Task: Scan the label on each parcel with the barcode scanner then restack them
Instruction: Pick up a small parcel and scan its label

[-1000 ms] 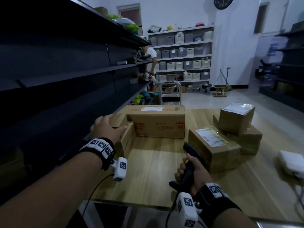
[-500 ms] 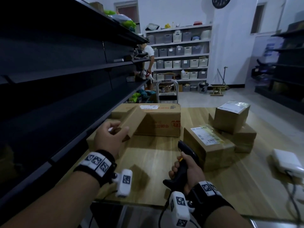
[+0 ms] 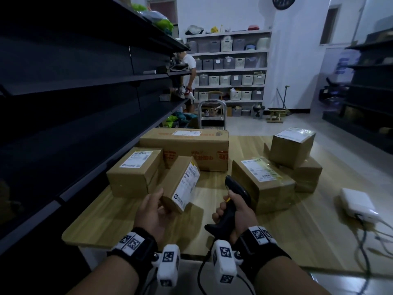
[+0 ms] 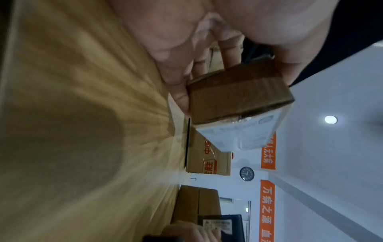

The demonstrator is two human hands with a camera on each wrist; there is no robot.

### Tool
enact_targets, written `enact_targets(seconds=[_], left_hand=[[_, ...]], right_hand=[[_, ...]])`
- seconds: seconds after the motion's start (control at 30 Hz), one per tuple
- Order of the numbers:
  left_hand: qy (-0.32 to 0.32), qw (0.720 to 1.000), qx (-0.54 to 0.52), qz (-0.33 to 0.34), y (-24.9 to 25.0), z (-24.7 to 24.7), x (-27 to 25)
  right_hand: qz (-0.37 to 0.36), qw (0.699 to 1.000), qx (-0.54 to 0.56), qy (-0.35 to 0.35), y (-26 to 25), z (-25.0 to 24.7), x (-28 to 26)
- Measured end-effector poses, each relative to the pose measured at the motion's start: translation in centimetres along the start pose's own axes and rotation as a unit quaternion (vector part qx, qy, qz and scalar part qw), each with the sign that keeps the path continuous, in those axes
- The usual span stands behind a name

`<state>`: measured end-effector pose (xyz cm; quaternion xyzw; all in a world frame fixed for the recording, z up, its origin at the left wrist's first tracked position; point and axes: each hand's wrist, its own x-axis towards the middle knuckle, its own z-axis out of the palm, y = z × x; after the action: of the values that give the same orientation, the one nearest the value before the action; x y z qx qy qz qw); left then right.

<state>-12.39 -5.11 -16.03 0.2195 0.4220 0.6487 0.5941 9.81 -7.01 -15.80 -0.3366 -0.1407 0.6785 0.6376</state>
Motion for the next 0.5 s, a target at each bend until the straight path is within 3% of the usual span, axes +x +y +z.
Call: enact_targets(seconds=[0.23,0.5], left_hand=[[-0.040,0.999,-0.025,-0.025,0.0,-0.6,0.6],[-0.044,0.985,-0.120,-0.113,1.6,-1.3,1.2]], right_hand=[[0.010,0.999,-0.019,-0.025,-0.3,0.1,-0.6],[0.041,0.995,-0.056,-0.077,-0.5,-0.3,-1.2]])
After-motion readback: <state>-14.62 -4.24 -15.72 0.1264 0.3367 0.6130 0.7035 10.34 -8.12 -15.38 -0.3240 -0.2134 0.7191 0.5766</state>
